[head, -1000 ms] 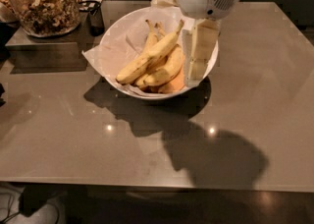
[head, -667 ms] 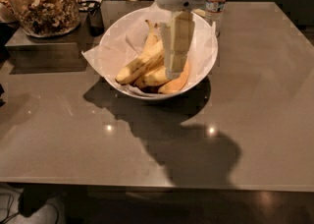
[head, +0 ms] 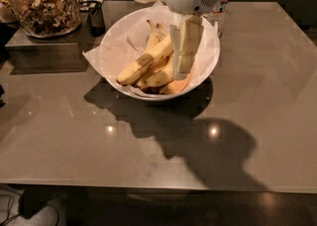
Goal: Pick banana from white bowl
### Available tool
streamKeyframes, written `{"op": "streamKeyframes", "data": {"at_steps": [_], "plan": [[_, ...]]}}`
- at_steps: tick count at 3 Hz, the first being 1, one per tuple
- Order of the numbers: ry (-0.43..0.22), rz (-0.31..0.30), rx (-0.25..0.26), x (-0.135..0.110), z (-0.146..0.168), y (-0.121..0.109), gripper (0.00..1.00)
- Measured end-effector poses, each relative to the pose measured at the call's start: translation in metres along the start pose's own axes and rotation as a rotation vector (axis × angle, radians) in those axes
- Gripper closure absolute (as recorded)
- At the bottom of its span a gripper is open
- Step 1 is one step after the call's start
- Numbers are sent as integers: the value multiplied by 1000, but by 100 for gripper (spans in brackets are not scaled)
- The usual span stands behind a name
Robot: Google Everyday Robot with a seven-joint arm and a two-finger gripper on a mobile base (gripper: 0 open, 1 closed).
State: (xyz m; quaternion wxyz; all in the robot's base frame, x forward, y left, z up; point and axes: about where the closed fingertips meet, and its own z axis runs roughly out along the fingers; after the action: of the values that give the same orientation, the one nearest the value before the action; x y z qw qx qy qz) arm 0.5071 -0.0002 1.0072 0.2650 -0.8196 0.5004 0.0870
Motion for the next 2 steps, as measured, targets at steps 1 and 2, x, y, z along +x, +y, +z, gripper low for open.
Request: {"op": "streamKeyframes", "data": {"at_steps": [1, 2], "plan": [[-42, -2, -49, 19, 16, -17, 0], [-79, -13, -108, 29, 37, -37, 0]]}}
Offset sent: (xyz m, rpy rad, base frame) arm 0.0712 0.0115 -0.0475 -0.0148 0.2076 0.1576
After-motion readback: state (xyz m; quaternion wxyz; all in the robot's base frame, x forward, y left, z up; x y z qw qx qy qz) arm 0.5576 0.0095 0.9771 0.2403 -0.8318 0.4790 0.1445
